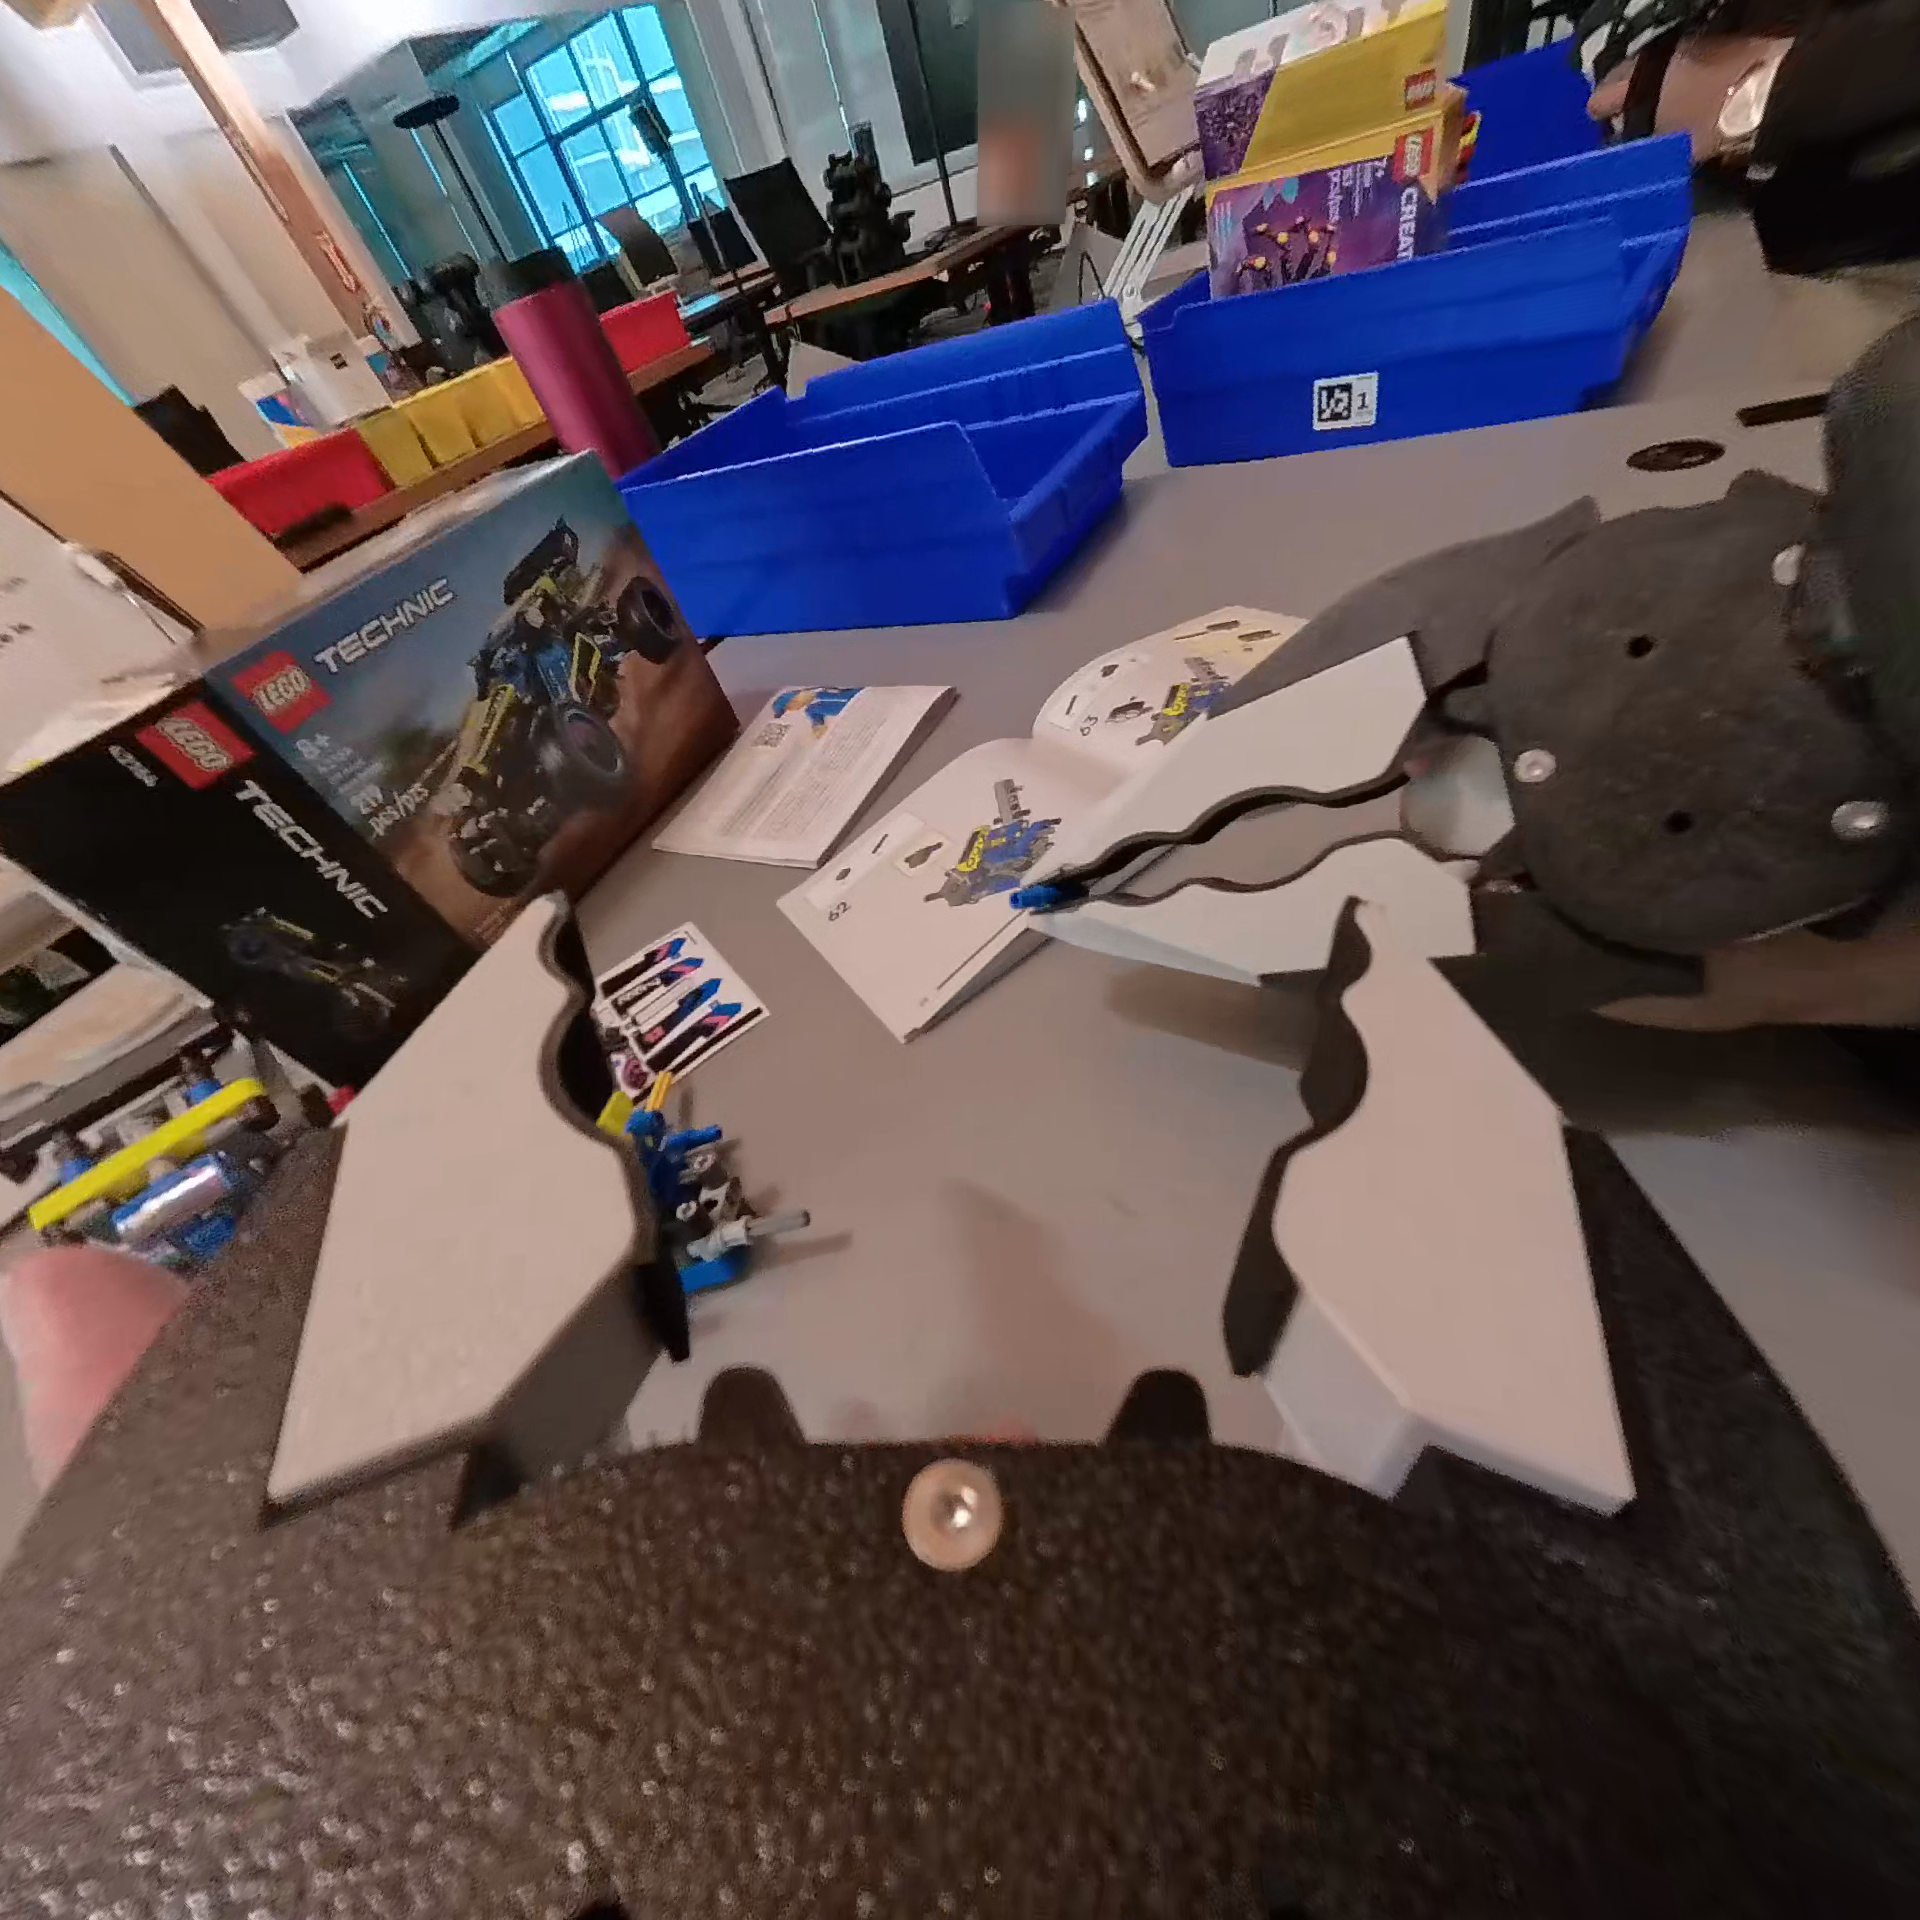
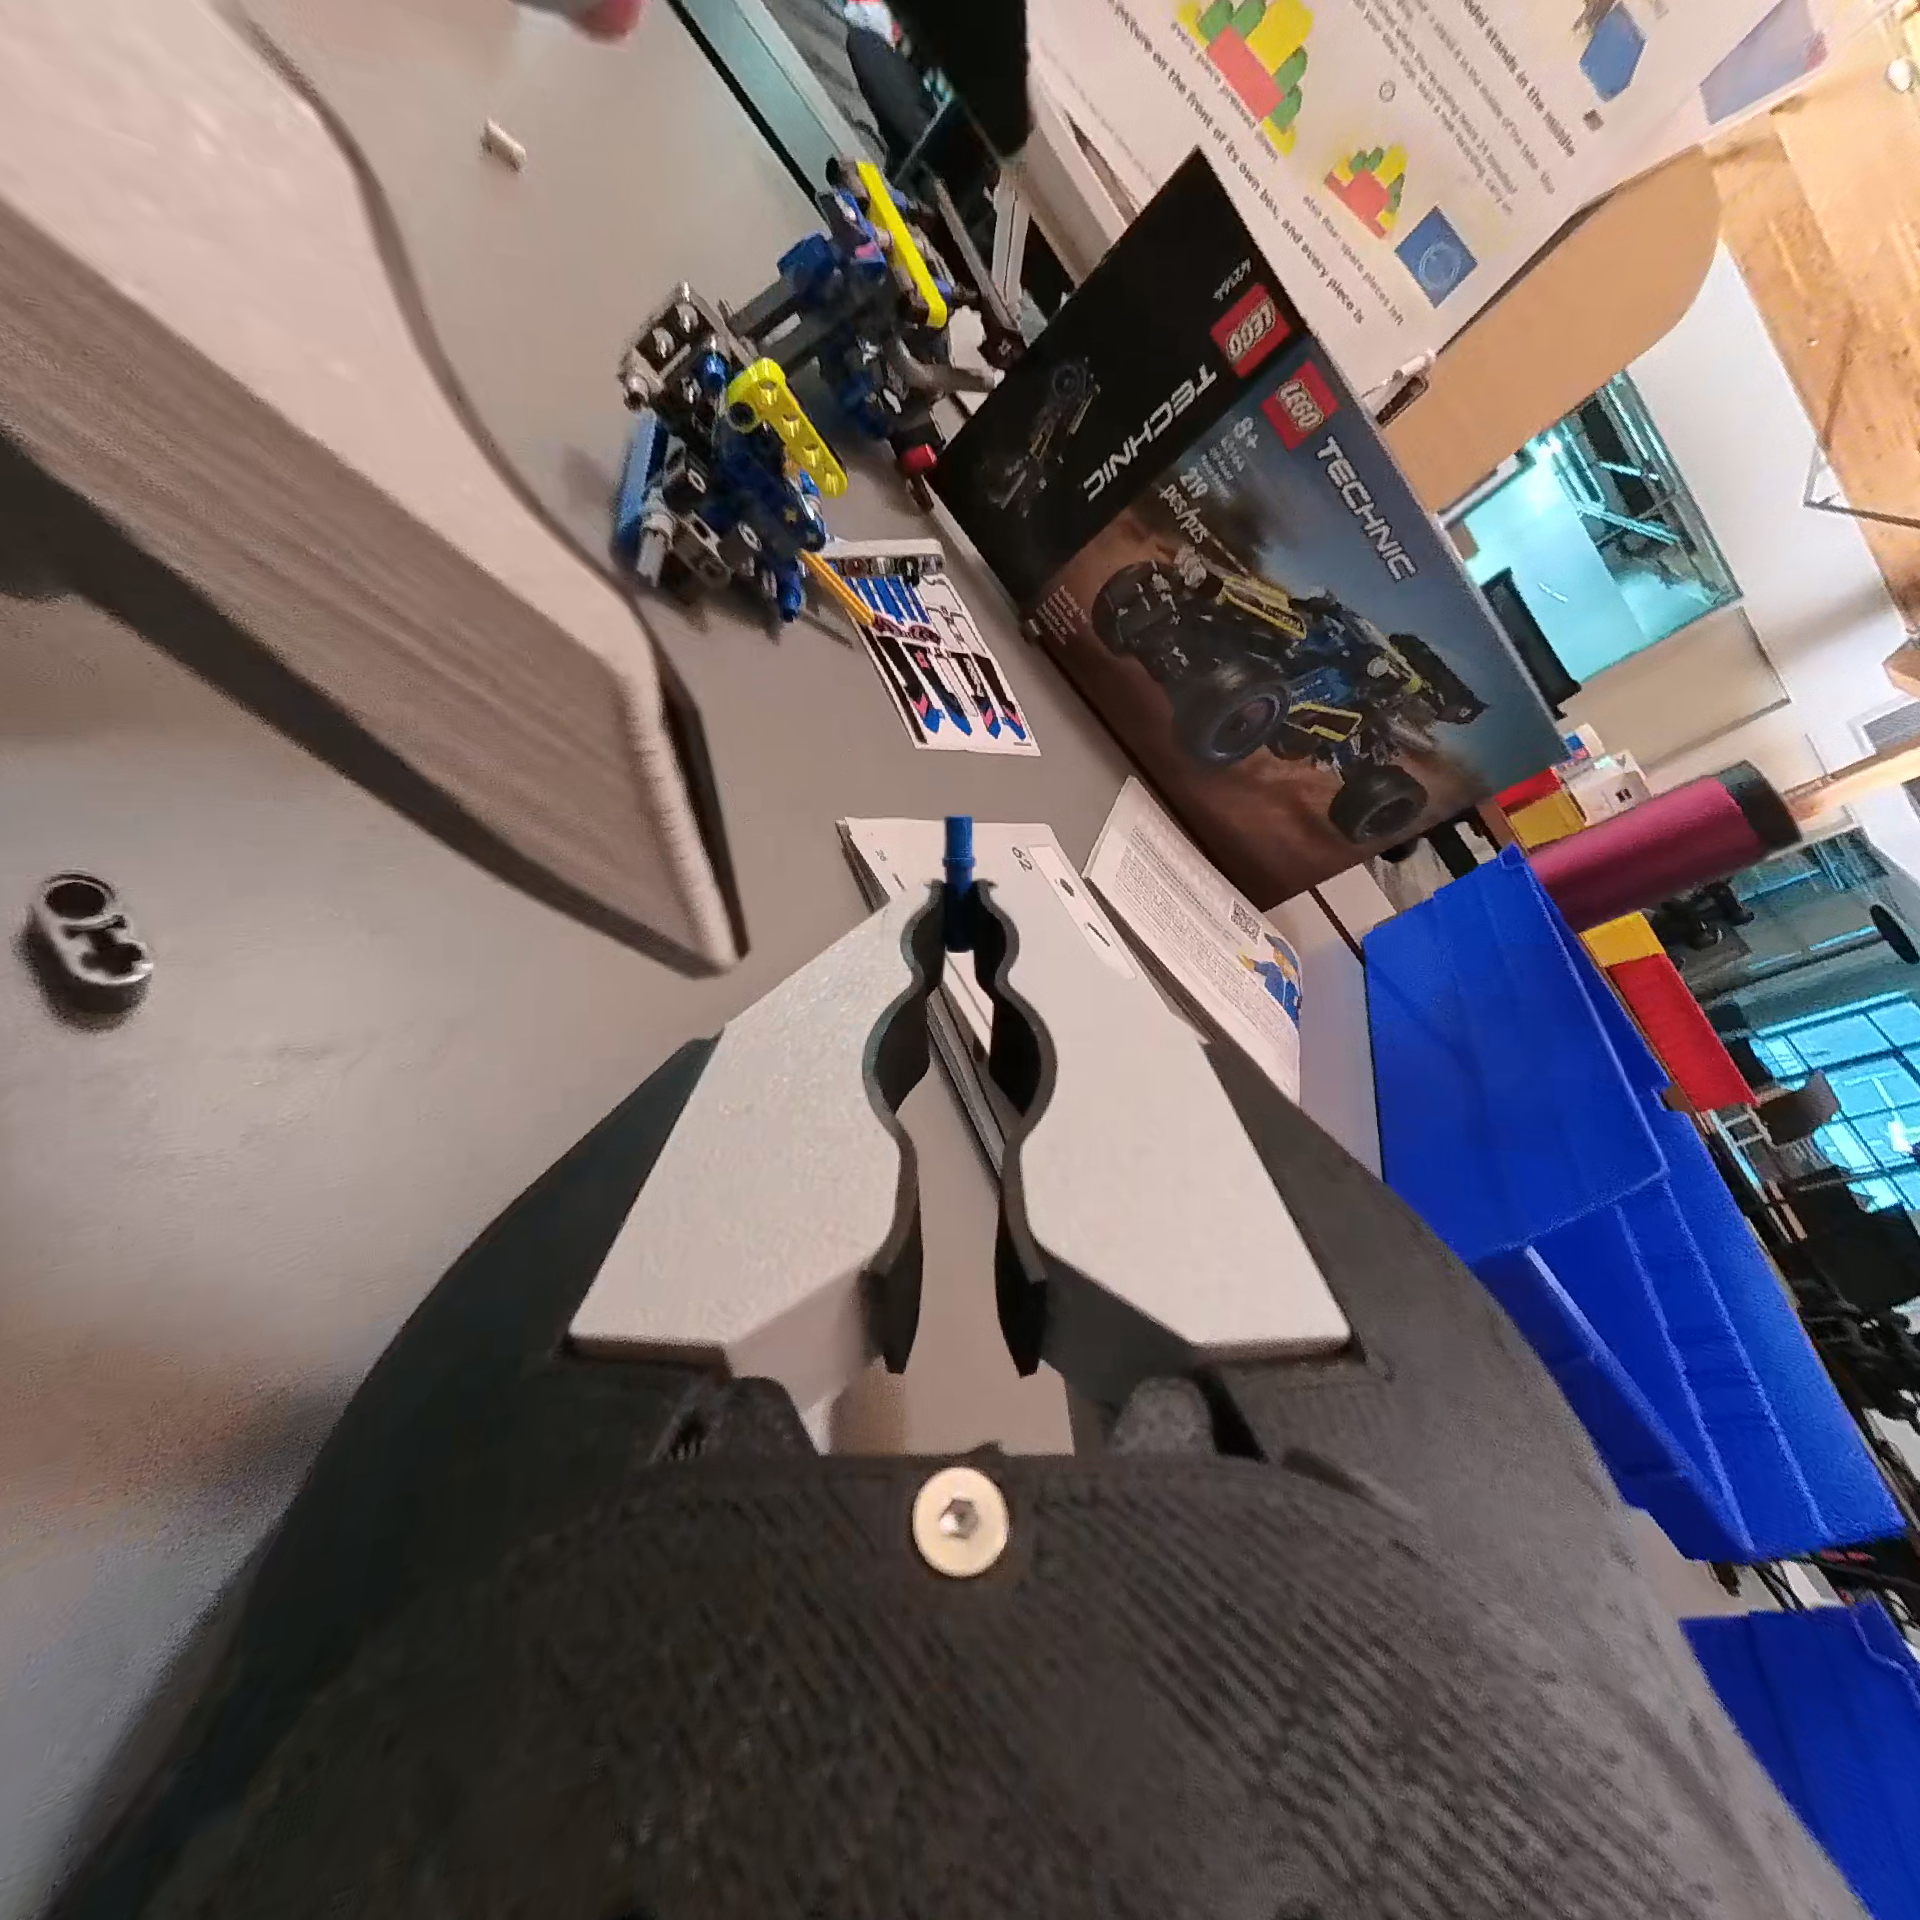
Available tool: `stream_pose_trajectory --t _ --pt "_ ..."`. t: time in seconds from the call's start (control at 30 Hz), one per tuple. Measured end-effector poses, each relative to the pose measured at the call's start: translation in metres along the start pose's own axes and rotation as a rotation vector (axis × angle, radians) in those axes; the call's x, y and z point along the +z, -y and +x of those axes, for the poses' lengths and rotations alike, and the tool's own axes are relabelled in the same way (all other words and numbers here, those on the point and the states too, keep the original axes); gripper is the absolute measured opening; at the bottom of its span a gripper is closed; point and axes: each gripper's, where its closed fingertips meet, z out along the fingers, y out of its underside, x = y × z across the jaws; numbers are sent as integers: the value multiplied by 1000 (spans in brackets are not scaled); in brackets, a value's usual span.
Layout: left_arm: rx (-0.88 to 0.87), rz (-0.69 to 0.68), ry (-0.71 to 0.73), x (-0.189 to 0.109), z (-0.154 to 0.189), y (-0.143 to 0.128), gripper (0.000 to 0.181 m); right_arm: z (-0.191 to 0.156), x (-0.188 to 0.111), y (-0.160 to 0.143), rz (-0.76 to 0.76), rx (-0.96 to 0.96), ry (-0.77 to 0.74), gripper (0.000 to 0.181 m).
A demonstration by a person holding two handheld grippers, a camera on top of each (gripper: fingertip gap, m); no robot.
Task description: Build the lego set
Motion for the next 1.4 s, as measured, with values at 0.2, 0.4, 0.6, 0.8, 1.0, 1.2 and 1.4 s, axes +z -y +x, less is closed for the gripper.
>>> stream_pose_trajectory --t 0.2,0.4,0.6,0.8,1.0,1.2,1.4 --pt "-24 -27 -83 2 22 -1 121 3 5 -9 -58 -33 -29 2" --pt "80 -19 -8 -1 17 -1 96 -2 9 -13 -94 -82 -20 2" --pt "-34 99 -106 -8 28 15 69 -4 9 -12 -89 -96 -16 2" --pt "-102 179 -193 -15 34 25 18 -5 8 -10 -73 -90 -8 2" --pt "-103 321 -67 -26 15 45 38 -3 6 -7 -57 -89 -17 3" --pt "-21 262 -34 -20 19 38 80 -6 7 -7 -60 -95 -3 2" --pt "-56 265 -37 -21 15 37 61 -8 6 -3 -46 -134 -15 3"
